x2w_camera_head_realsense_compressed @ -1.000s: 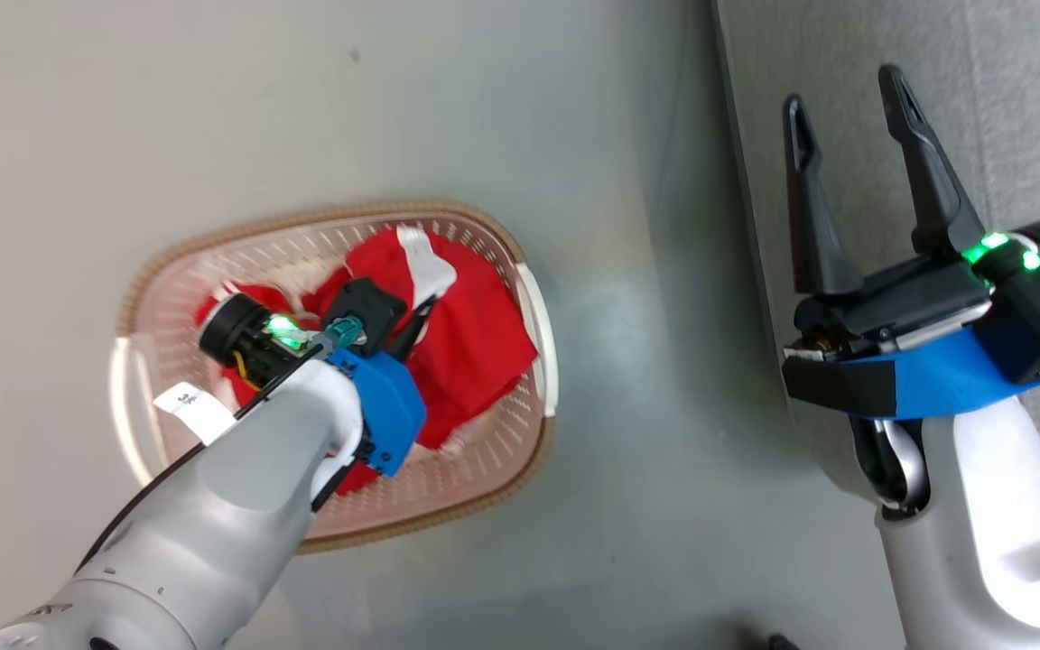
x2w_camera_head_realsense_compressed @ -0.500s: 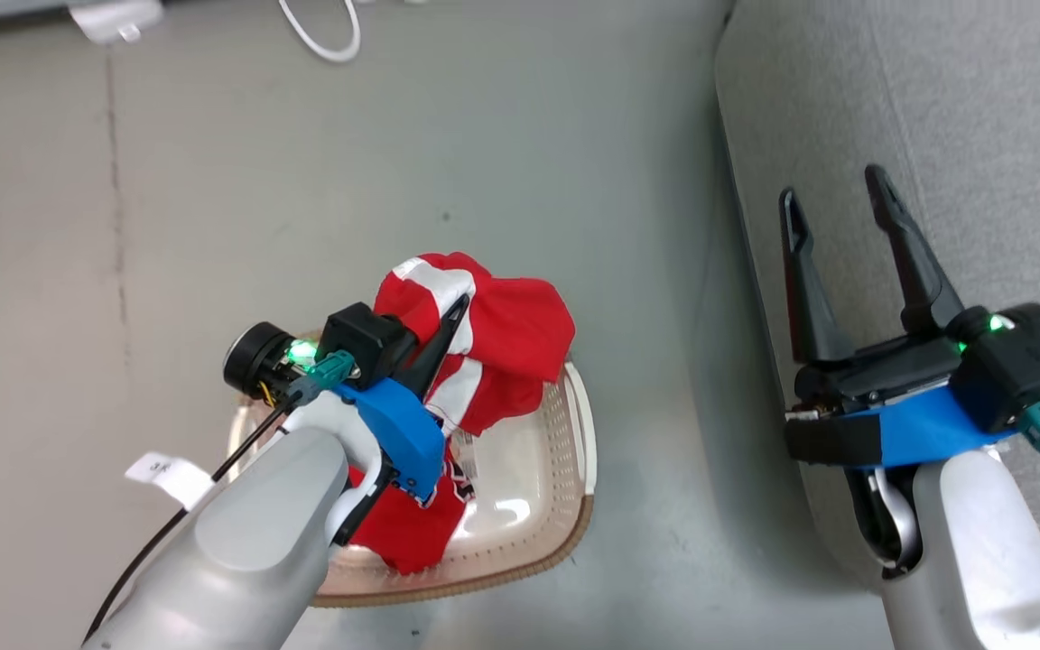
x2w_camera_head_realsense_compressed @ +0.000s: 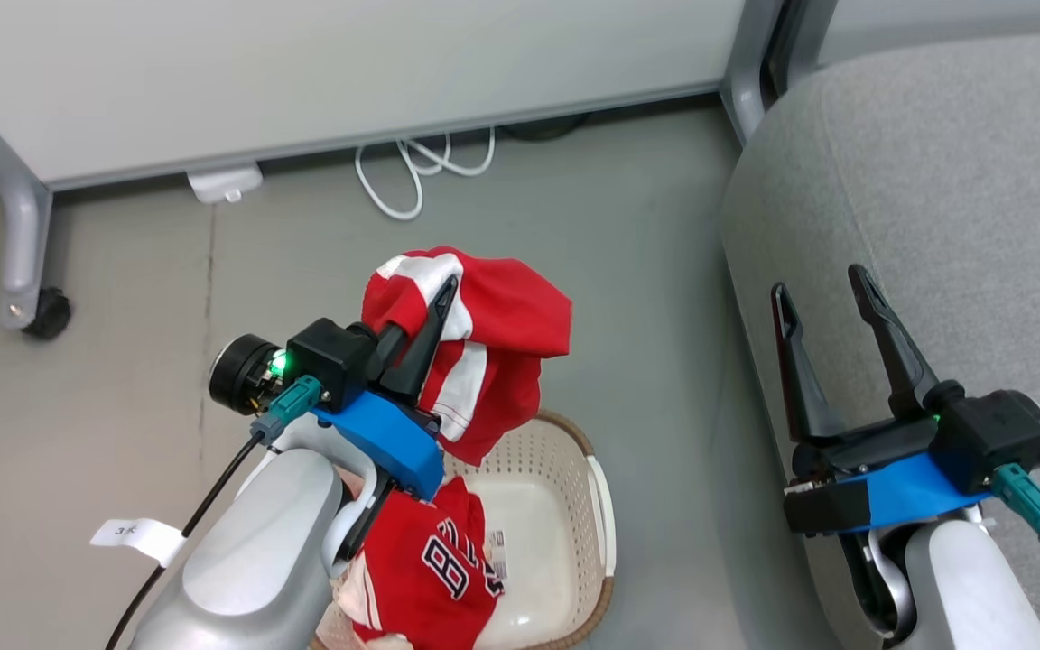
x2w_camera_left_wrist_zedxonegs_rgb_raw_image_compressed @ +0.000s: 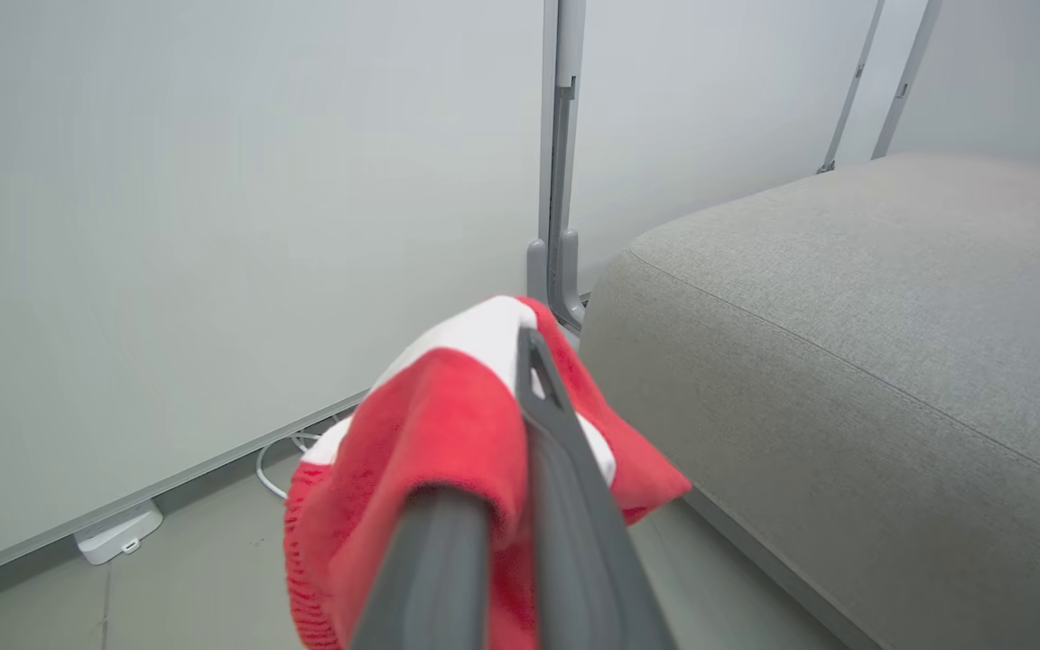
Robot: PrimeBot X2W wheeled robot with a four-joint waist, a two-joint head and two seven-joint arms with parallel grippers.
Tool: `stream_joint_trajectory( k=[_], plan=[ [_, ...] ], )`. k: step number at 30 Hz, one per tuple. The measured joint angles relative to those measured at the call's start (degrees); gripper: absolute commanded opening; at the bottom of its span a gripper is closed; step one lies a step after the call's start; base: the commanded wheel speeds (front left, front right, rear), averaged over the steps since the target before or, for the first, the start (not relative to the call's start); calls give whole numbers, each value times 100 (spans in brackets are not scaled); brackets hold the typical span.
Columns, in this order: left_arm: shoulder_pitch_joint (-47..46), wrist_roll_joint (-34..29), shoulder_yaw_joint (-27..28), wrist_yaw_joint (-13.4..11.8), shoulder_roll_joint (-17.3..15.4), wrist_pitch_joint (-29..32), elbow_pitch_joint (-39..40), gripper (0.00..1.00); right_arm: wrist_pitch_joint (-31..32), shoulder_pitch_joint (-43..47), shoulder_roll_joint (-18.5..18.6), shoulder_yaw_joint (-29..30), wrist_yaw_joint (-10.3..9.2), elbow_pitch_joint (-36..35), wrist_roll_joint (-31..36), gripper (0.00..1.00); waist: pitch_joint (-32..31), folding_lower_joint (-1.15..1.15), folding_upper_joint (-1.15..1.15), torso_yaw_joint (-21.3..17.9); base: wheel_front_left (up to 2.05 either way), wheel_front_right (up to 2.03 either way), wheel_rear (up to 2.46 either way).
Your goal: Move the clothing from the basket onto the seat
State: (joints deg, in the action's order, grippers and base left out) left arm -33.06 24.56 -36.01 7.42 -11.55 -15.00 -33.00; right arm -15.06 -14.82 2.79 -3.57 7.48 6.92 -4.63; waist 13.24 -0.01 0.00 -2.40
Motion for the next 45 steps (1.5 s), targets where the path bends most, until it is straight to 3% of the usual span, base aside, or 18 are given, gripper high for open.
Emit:
stream_joint_trajectory(
  k=[18, 29, 34, 45],
  plan=[
    [315, -125, 230, 0, 25, 0, 933, 0, 0, 719, 0, -7, 0, 89, -105, 100, -1097, 1, 0, 136, 0, 0, 0],
    [367, -132, 183, 0, 4, 0, 1095, 0, 0, 816, 1, -73, 0, 52, -43, 100, -1244, 1, 0, 213, 0, 0, 0],
    [369, -141, 196, 0, 7, 0, 1110, 0, 0, 692, 63, -328, 0, -87, 191, 100, -1234, 1, 0, 218, 0, 0, 0],
    [358, -188, 176, 0, 92, 0, 1141, 0, -1, 102, 602, -1428, 0, -5, 327, 100, -1152, 1, 0, 299, 0, 0, 0]
  ],
)
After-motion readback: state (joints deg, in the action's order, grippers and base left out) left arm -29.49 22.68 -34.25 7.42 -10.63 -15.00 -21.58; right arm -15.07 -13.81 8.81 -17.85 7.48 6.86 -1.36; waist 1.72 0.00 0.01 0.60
